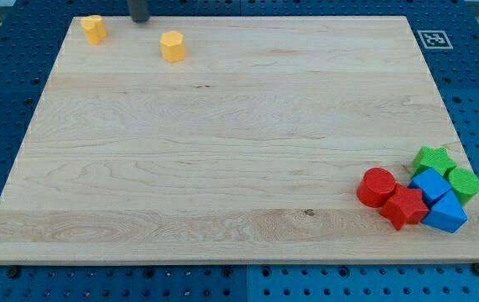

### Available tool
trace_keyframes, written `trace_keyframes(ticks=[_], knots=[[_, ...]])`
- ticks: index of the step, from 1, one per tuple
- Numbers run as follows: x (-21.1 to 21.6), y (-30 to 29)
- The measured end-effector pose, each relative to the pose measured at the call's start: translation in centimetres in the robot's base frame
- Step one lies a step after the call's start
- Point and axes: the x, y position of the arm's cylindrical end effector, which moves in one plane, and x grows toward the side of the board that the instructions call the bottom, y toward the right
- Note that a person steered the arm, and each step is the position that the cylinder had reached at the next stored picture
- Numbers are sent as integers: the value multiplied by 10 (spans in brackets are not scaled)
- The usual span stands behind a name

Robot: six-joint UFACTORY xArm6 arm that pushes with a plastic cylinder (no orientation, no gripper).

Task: Touch the top right side of the yellow heart

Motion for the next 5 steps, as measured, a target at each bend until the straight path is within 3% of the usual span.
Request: trace_keyframes(ticks=[1,2,4,5], knots=[[0,-75],[1,-105],[33,-98],[16,-96]])
